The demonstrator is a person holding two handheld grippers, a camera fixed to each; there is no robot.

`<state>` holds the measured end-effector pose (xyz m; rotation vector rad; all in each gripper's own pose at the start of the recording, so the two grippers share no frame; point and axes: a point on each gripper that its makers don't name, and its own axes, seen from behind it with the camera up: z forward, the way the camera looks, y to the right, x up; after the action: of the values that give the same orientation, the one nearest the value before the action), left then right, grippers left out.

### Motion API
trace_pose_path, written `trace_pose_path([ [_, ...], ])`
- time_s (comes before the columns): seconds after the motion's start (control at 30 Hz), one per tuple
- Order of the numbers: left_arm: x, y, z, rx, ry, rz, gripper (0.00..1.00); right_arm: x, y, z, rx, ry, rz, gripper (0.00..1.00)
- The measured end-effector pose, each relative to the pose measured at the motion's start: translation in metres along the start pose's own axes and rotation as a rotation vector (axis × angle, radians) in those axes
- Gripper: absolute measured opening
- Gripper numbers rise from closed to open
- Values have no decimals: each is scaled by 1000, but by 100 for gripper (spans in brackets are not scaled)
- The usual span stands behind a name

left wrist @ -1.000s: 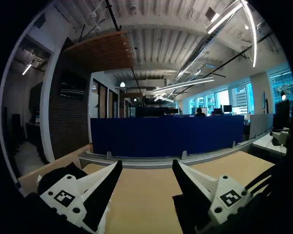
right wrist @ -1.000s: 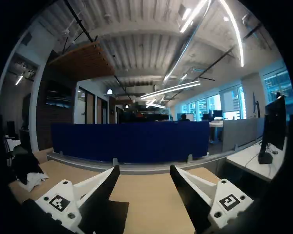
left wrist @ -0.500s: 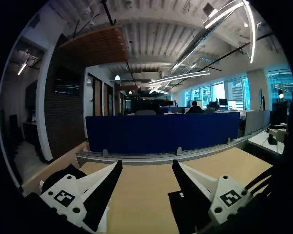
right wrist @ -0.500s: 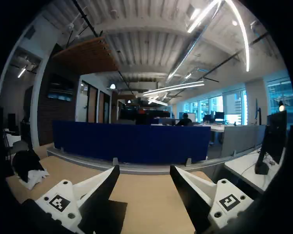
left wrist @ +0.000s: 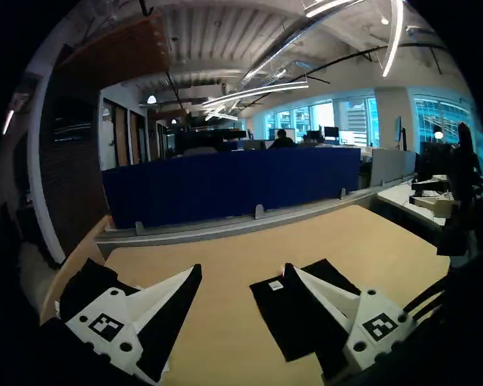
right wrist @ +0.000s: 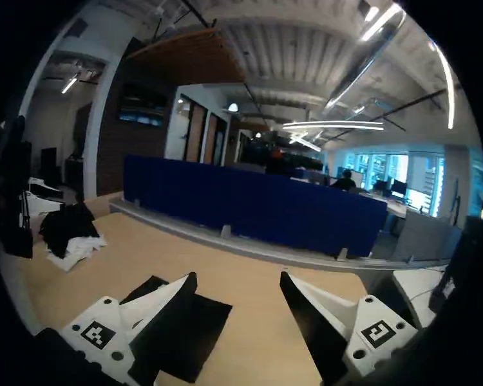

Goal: Fold towel

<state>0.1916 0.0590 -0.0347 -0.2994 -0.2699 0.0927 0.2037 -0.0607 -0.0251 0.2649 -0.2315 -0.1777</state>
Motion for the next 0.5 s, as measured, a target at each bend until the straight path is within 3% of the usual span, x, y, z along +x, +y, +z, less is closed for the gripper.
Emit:
trace_pose_path([
  [0.1, -5, 7, 0, -32, -22, 16, 95, -4, -9, 0, 44, -29, -6, 100],
  [0.5, -22, 20, 2, -74, -58, 58, 95, -23, -25, 5, 85, -66, -41, 100],
])
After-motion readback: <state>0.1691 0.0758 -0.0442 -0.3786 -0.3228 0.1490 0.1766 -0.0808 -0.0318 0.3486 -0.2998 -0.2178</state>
